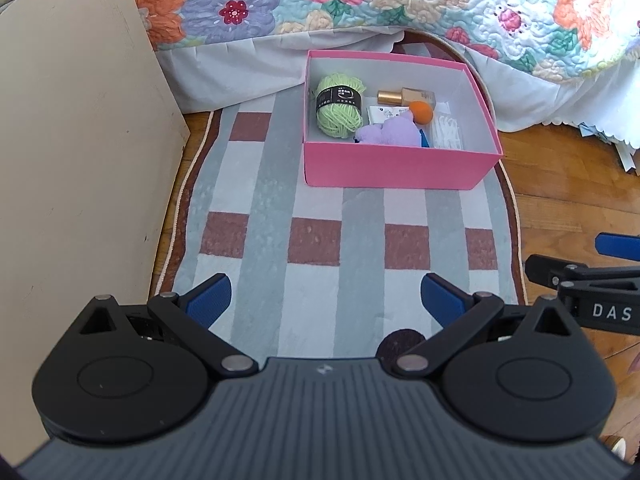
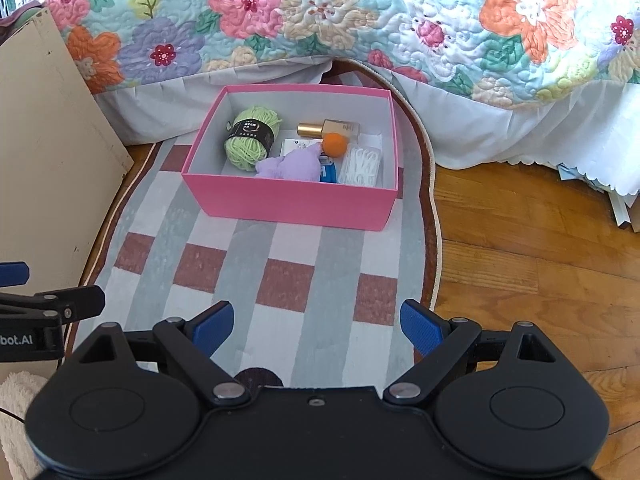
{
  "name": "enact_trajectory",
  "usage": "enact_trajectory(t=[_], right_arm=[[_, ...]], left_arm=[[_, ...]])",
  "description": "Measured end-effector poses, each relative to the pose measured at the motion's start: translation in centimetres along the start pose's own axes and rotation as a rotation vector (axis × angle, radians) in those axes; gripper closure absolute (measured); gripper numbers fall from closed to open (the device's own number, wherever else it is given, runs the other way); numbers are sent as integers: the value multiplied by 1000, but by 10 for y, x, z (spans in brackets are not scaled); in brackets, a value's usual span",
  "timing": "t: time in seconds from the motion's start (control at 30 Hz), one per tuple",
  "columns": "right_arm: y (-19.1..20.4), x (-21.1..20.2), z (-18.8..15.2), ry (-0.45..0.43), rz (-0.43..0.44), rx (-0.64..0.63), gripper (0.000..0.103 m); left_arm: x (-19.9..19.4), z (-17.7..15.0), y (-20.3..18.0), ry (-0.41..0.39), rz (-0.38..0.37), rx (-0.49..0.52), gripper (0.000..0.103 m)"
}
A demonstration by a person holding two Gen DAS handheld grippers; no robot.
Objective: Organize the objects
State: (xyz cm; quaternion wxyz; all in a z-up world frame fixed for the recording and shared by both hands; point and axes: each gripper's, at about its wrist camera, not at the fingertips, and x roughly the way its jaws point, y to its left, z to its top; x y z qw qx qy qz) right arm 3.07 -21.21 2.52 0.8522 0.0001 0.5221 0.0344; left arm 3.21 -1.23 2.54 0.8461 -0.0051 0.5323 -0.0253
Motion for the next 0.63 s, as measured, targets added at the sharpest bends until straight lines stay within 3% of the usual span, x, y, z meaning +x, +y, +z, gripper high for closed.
enact_trajectory(t=[0.63], right_arm=[[0,-4,-6,3,-7,-9,10]], left_arm=[[3,-3,4,15,18,4,0]])
